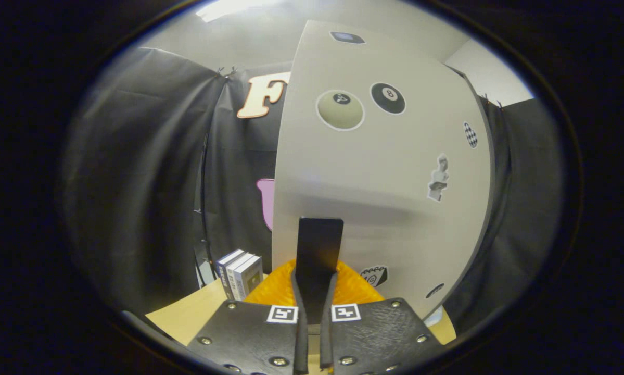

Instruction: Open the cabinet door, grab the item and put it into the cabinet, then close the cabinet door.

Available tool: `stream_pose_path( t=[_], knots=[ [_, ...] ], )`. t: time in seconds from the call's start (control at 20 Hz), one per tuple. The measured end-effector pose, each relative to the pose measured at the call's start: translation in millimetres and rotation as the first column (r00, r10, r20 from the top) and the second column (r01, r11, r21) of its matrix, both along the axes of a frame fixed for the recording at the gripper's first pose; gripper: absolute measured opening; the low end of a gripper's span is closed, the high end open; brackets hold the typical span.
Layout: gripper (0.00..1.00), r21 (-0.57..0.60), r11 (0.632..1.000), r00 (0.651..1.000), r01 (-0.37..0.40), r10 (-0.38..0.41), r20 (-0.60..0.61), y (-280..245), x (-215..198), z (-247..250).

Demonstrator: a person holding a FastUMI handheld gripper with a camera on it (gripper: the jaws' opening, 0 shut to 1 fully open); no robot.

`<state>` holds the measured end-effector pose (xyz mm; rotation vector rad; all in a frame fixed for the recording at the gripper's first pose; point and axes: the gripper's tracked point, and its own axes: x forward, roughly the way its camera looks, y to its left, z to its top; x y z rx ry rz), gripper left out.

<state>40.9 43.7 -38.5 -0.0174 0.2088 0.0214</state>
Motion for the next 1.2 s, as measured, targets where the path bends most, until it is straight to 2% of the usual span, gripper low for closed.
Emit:
stream_pose_path(
  t=[0.65, 1.2],
  knots=[
    [0.09, 0.006, 0.999, 0.998, -0.035, 0.036, -0.051, -23, -47, 11],
    [0.09, 0.004, 0.999, 0.994, 0.053, -0.052, -0.099, -60, -98, 22]
  ],
)
